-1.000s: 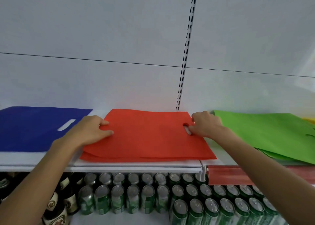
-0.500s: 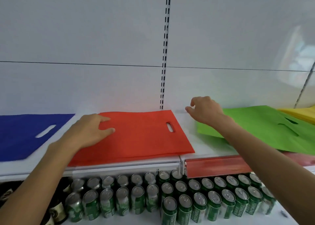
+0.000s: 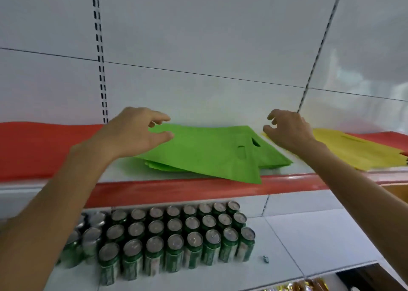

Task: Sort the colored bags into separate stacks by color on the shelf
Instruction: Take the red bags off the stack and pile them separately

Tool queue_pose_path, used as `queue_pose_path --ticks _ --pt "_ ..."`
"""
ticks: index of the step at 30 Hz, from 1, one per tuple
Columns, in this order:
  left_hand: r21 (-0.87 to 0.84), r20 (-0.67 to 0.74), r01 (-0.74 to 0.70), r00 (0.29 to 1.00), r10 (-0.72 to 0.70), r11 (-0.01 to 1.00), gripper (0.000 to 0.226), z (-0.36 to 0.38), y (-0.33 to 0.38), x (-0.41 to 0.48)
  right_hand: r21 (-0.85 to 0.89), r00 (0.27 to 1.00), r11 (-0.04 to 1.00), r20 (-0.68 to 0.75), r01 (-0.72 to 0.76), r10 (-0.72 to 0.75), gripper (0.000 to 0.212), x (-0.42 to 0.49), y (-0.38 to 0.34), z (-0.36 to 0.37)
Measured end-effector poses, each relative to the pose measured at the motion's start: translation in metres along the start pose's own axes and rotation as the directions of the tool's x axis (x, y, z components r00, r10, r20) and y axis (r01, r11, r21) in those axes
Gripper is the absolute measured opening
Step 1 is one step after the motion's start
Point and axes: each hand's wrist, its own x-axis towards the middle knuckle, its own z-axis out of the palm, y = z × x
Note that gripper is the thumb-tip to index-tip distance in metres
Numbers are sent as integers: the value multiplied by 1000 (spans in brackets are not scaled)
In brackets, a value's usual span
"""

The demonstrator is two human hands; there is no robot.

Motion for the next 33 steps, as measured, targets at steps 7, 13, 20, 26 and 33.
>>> queue_pose_path --ticks 7,13,20,26,33 --pt "-9 68 21 997 -20 1000 47 75 113 47 4 998 1000 57 -7 7 36 13 142 -17" --pt "12 106 2 994 -3 1000 47 111 174 89 5 998 998 35 -55 55 37 24 225 -21" --pt "19 135 -25 991 22 1000 45 175 268 125 -35 996 996 42 -82 83 36 33 333 -31" --pt "-10 117 43 992 -41 999 46 243 352 147 -44 998 999 58 3 0 31 65 428 -35" --pt "18 124 116 985 -118 993 48 300 438 175 -13 992 998 109 64 -62 38 99 532 -43"
